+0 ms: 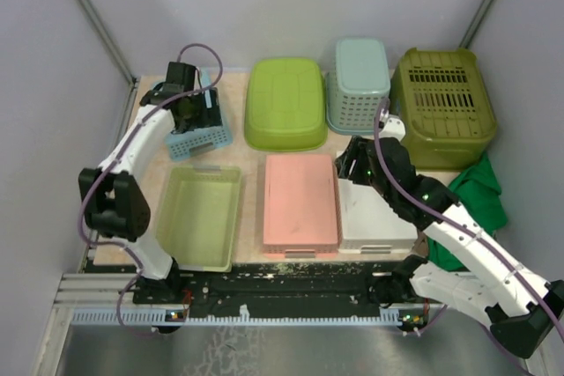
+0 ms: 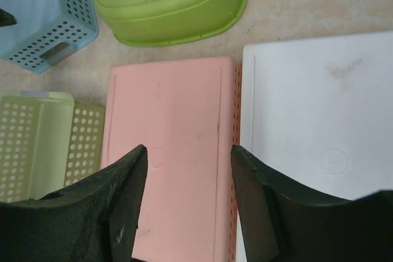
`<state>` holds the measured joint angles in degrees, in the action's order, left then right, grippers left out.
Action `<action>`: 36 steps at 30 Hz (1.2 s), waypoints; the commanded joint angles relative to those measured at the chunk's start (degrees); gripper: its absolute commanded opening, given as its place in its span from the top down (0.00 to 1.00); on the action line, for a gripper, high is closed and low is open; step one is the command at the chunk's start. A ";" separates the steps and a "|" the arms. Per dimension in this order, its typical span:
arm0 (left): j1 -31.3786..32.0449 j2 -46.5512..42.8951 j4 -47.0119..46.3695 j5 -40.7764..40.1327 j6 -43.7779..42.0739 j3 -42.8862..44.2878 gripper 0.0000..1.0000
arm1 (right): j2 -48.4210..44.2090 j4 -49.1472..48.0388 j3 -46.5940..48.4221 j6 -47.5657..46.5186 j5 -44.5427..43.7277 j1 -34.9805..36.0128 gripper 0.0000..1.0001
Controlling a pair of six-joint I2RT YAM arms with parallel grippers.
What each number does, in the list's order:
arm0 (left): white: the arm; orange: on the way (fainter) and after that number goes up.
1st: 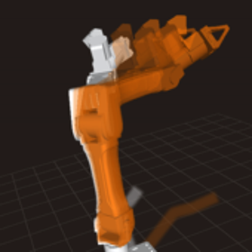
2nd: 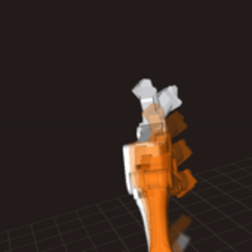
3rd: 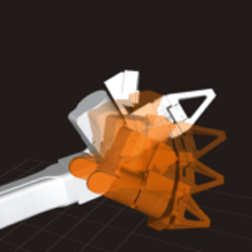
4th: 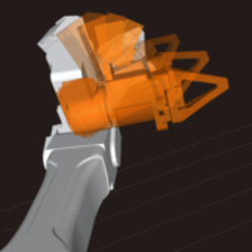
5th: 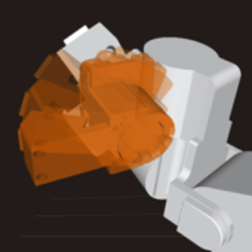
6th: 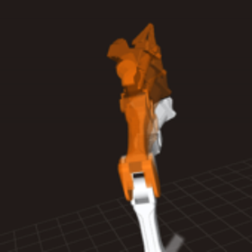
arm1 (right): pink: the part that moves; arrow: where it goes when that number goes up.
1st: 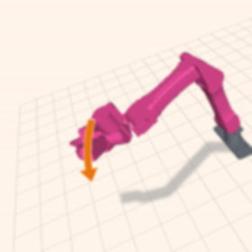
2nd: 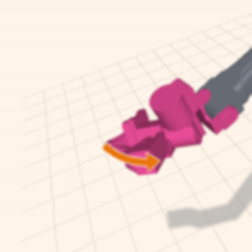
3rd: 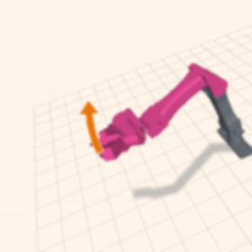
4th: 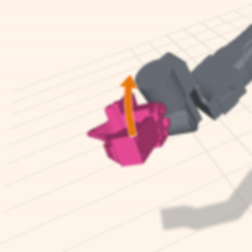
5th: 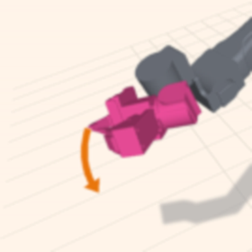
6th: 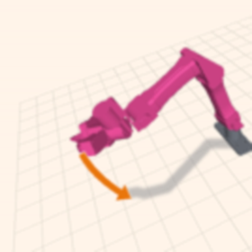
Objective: Turn the large container upside down
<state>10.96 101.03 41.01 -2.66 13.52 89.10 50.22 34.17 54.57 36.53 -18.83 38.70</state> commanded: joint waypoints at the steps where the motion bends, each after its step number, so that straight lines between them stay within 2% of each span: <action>1: 2.45 -12.90 3.08 -2.64 1.61 -5.24 0.10 | 0.25 -3.31 -1.04 -1.12 1.65 -0.38 0.43; 5: 6.94 -22.09 6.59 -3.44 5.21 -14.62 0.09 | 1.85 -3.47 -1.25 -1.79 2.19 -0.38 0.43; 9: 15.49 -28.73 7.82 -3.49 11.15 -23.05 0.09 | 2.40 -4.18 -1.63 -1.83 1.09 -0.38 0.43; 13: 23.82 -31.21 9.06 -5.69 17.10 -29.12 0.09 | 3.52 -5.11 -1.69 -1.23 1.03 -0.37 0.43; 17: 25.62 -31.84 5.75 -4.71 18.67 -34.54 0.15 | 4.50 -6.06 -1.62 -0.49 2.43 -0.38 0.43; 21: 25.89 -29.88 -2.20 -1.22 19.00 -40.86 0.29 | 4.62 -6.27 -1.71 0.03 3.10 -0.38 0.43; 25: 25.95 -26.91 -4.97 -1.50 19.59 -42.92 0.50 | 4.08 -5.64 -1.63 0.29 2.86 -0.39 0.43; 27: 25.88 -26.51 -4.14 -3.50 19.05 -41.66 0.69 | 3.84 -5.43 -1.50 0.43 2.78 -0.38 0.43; 28: 25.87 -26.60 -3.29 -5.33 18.95 -40.48 0.82 | 3.84 -5.31 -1.42 0.39 2.68 -0.33 0.43; 30: 25.56 -26.79 -1.86 -10.04 18.18 -37.94 0.98 | 3.97 -5.30 -1.31 0.34 2.68 -0.38 0.43; 33: 23.44 -26.30 -3.68 -11.44 14.63 -34.80 1.00 | 4.75 -5.69 -1.18 0.31 2.72 -0.38 0.43; 36: 17.55 -24.06 -6.57 -8.38 11.20 -32.48 1.00 | 6.04 -6.02 -0.62 0.17 3.30 -0.38 0.43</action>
<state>34.22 74.91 39.88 -10.46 29.78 52.47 55.02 30.87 52.49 36.29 -15.97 38.70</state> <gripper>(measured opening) 0.047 0.568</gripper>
